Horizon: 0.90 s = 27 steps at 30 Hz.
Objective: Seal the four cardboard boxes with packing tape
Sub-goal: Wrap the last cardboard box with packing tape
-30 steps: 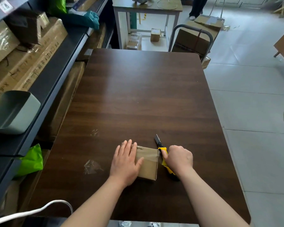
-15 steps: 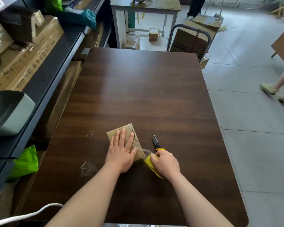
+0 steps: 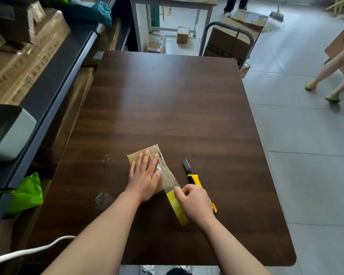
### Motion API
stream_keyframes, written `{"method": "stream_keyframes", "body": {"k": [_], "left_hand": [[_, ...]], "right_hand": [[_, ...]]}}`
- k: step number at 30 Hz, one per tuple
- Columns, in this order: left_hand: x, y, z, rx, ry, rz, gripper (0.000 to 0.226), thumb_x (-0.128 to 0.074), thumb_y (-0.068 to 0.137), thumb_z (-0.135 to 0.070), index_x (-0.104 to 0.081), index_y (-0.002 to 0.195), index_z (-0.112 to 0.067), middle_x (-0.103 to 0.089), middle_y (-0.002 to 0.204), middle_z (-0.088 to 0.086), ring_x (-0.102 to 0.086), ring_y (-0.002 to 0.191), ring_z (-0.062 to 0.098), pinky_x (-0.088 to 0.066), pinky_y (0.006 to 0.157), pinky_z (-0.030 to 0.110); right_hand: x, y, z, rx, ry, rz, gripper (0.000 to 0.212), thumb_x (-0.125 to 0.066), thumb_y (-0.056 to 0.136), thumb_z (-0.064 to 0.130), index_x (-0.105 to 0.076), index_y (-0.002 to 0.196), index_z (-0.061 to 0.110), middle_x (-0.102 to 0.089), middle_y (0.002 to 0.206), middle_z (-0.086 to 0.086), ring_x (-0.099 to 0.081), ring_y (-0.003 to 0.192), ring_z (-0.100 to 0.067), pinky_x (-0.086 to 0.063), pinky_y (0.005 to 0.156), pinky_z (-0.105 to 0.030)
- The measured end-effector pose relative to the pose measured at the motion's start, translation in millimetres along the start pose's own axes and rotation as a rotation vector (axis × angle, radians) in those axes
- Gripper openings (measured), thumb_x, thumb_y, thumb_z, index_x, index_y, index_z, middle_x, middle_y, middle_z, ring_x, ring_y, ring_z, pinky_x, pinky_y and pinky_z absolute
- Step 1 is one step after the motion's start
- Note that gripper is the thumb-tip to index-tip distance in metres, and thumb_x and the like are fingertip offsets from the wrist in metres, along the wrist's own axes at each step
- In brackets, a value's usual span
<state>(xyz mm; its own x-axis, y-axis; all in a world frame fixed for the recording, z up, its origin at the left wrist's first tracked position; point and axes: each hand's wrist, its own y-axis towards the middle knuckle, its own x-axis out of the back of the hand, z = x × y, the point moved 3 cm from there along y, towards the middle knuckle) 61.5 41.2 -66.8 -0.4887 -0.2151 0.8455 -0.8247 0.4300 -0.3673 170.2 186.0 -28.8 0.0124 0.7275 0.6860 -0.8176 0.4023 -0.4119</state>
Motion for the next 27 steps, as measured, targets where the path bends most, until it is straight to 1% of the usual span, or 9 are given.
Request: {"method": "stream_keyframes", "body": {"k": [2, 5, 8, 12, 18, 21, 23, 25, 27], "left_hand": [[0, 0, 0, -0.004, -0.003, -0.002, 0.057, -0.017, 0.102, -0.041, 0.010, 0.152, -0.037, 0.026, 0.158, -0.004, 0.029, 0.142, 0.012, 0.019, 0.115, 0.038], [0, -1, -2, 0.000, -0.015, -0.014, 0.058, -0.018, 0.101, -0.047, 0.008, 0.152, -0.038, 0.025, 0.158, -0.005, 0.029, 0.143, 0.011, 0.020, 0.115, 0.039], [0, -1, -2, 0.005, 0.011, -0.015, 0.062, -0.025, 0.100, -0.049, 0.008, 0.151, -0.037, 0.025, 0.158, -0.005, 0.028, 0.143, 0.012, 0.020, 0.115, 0.038], [-1, -2, -1, -0.001, 0.057, -0.017, 0.068, -0.032, 0.099, -0.044, 0.011, 0.151, -0.035, 0.027, 0.158, -0.004, 0.029, 0.143, 0.015, 0.021, 0.113, 0.038], [1, -4, -3, -0.002, 0.082, -0.013, 0.069, -0.032, 0.099, -0.046, 0.013, 0.151, -0.035, 0.027, 0.158, -0.003, 0.028, 0.143, 0.016, 0.021, 0.112, 0.038], [9, -5, -7, -0.024, 0.160, -0.053, 0.072, -0.034, 0.097, -0.048, 0.012, 0.151, -0.035, 0.024, 0.158, -0.001, 0.025, 0.145, 0.019, 0.019, 0.114, 0.040], [16, -1, -12, -0.094, 0.235, -0.074, 0.077, -0.036, 0.095, -0.045, 0.014, 0.152, -0.032, 0.027, 0.157, -0.001, 0.029, 0.143, 0.020, 0.021, 0.113, 0.041], [18, 6, -14, -0.146, 0.292, -0.037, 0.081, -0.036, 0.092, -0.046, 0.014, 0.152, -0.025, 0.026, 0.158, -0.002, 0.029, 0.143, 0.018, 0.019, 0.115, 0.042], [17, 13, -12, -0.143, 0.299, 0.009, 0.087, -0.037, 0.088, -0.051, 0.013, 0.153, -0.021, 0.021, 0.160, -0.003, 0.022, 0.146, 0.016, 0.013, 0.118, 0.041]], "right_hand": [[-7, 0, -7, -0.043, -0.028, 0.040, 0.043, -0.053, 0.092, 0.051, -0.059, 0.068, 0.016, -0.055, 0.062, 0.005, -0.056, 0.068, -0.016, -0.037, 0.057, -0.029], [-18, 2, -14, -0.081, -0.039, 0.090, 0.045, -0.051, 0.092, 0.053, -0.051, 0.062, 0.020, -0.051, 0.059, 0.006, -0.051, 0.063, -0.014, -0.036, 0.054, -0.029], [-24, 3, -17, -0.097, -0.054, 0.117, 0.043, -0.050, 0.092, 0.055, -0.055, 0.067, 0.022, -0.056, 0.064, 0.007, -0.054, 0.065, -0.011, -0.036, 0.052, -0.027], [-33, 1, -20, -0.118, -0.055, 0.135, 0.042, -0.049, 0.093, 0.056, -0.060, 0.072, 0.022, -0.059, 0.069, 0.008, -0.057, 0.070, -0.011, -0.039, 0.056, -0.027], [-37, 3, -20, -0.129, -0.079, 0.145, 0.041, -0.048, 0.093, 0.056, -0.065, 0.083, 0.020, -0.063, 0.078, 0.007, -0.060, 0.078, -0.013, -0.043, 0.063, -0.028], [-38, 3, -19, -0.139, -0.084, 0.153, 0.038, -0.049, 0.094, 0.054, -0.061, 0.078, 0.022, -0.061, 0.074, 0.008, -0.059, 0.075, -0.012, -0.043, 0.061, -0.028], [-39, 3, -18, -0.145, -0.085, 0.146, 0.039, -0.049, 0.093, 0.054, -0.057, 0.071, 0.023, -0.057, 0.069, 0.008, -0.056, 0.070, -0.011, -0.039, 0.056, -0.026], [-39, 3, -19, -0.144, -0.086, 0.136, 0.040, -0.049, 0.093, 0.054, -0.054, 0.067, 0.023, -0.055, 0.066, 0.008, -0.053, 0.066, -0.010, -0.035, 0.053, -0.026], [-39, 3, -20, -0.139, -0.084, 0.126, 0.040, -0.049, 0.093, 0.054, -0.054, 0.067, 0.023, -0.055, 0.065, 0.008, -0.052, 0.065, -0.009, -0.034, 0.052, -0.025]]}}
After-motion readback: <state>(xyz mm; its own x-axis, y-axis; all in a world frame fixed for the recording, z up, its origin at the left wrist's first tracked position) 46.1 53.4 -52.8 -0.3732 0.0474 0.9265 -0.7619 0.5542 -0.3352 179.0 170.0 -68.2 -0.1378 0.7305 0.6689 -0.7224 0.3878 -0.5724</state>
